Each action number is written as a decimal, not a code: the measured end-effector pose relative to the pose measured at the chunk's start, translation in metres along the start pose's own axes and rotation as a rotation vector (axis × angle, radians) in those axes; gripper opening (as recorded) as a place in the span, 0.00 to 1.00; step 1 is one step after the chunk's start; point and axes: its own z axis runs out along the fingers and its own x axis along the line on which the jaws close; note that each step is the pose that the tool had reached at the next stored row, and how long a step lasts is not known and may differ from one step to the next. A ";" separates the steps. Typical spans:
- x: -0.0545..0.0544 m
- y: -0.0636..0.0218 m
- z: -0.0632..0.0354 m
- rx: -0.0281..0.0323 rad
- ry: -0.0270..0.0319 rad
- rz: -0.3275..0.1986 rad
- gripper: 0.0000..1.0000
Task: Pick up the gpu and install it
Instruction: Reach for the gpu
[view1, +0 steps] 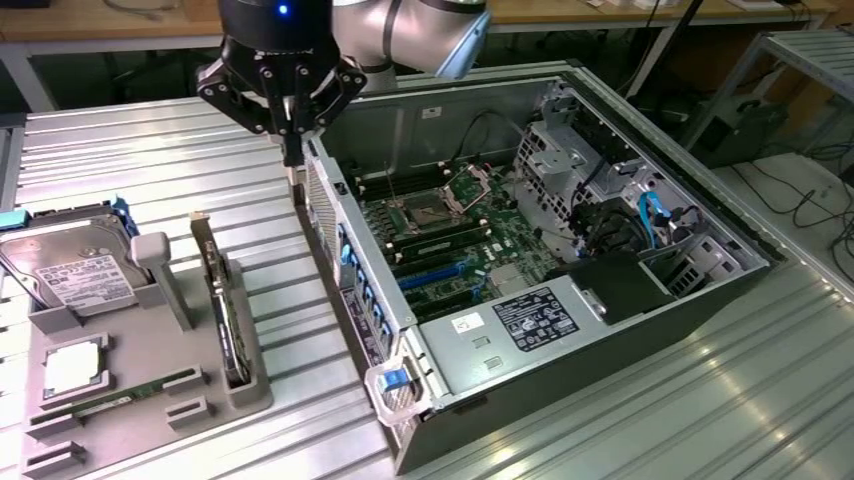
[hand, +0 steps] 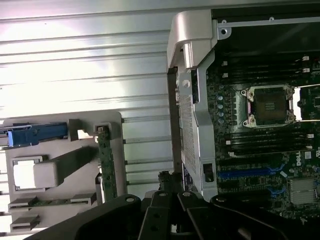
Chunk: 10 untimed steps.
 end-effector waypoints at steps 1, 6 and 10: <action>0.002 -0.0002 0.0000 0.0000 0.0000 0.000 0.11; 0.009 -0.0008 -0.0001 0.0001 0.0001 0.000 0.11; 0.016 -0.0015 -0.0001 0.0000 0.0001 0.000 0.11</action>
